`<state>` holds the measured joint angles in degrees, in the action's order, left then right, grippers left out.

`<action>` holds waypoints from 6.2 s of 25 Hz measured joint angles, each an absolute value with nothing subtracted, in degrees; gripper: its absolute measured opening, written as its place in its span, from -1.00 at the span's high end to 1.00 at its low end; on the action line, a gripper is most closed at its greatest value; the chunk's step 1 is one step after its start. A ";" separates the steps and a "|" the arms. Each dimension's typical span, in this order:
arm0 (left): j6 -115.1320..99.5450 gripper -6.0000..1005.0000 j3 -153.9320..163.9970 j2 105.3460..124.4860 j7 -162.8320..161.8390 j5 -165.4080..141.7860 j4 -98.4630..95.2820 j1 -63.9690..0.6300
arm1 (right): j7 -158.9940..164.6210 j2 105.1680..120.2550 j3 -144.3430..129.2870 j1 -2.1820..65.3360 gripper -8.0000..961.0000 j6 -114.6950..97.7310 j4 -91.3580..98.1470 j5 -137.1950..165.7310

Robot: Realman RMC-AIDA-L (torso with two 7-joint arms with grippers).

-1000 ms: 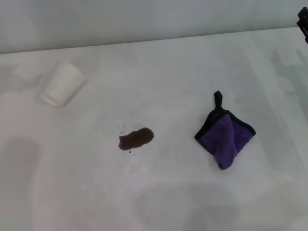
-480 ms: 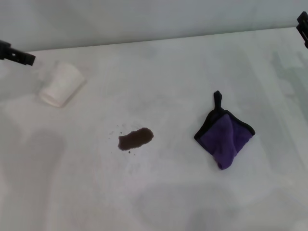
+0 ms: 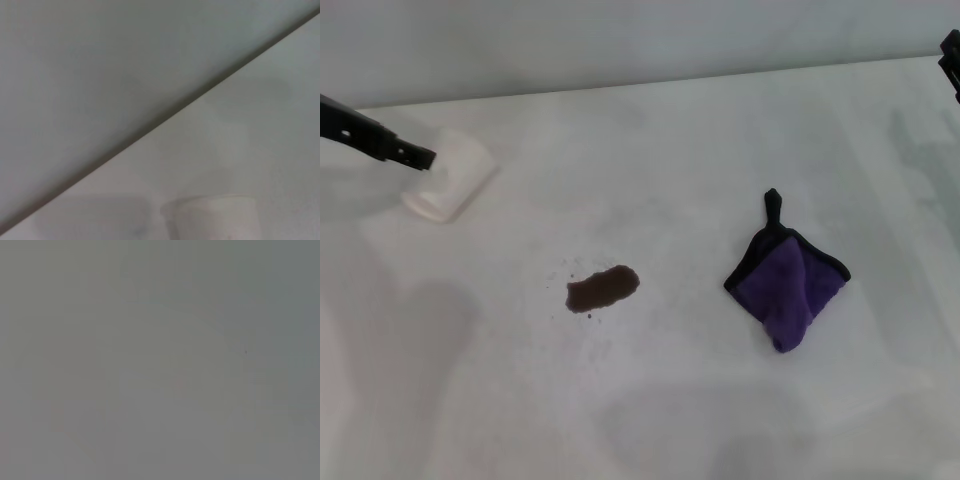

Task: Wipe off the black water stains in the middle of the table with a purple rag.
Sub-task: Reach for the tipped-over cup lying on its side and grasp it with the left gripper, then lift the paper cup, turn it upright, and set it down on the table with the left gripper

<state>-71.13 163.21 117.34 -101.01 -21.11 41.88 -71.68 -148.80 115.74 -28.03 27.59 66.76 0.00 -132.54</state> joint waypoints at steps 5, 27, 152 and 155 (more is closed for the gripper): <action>-66.34 -0.74 163.21 118.25 -101.87 -21.06 39.69 -71.29 | -148.80 115.67 -28.03 27.60 -0.66 66.74 0.00 -132.54; -51.01 -0.74 163.13 118.43 -102.37 -17.02 27.38 -66.32 | -148.80 115.66 -27.85 27.63 -0.66 65.20 0.00 -132.54; -50.85 -0.50 162.95 120.06 -0.18 75.34 -19.62 -24.00 | -148.86 115.41 -29.63 28.21 -0.66 63.76 1.49 -132.54; -50.86 -0.50 162.94 120.06 -0.17 75.33 -19.80 -23.28 | -148.86 115.40 -29.61 28.21 -0.66 63.76 1.49 -132.54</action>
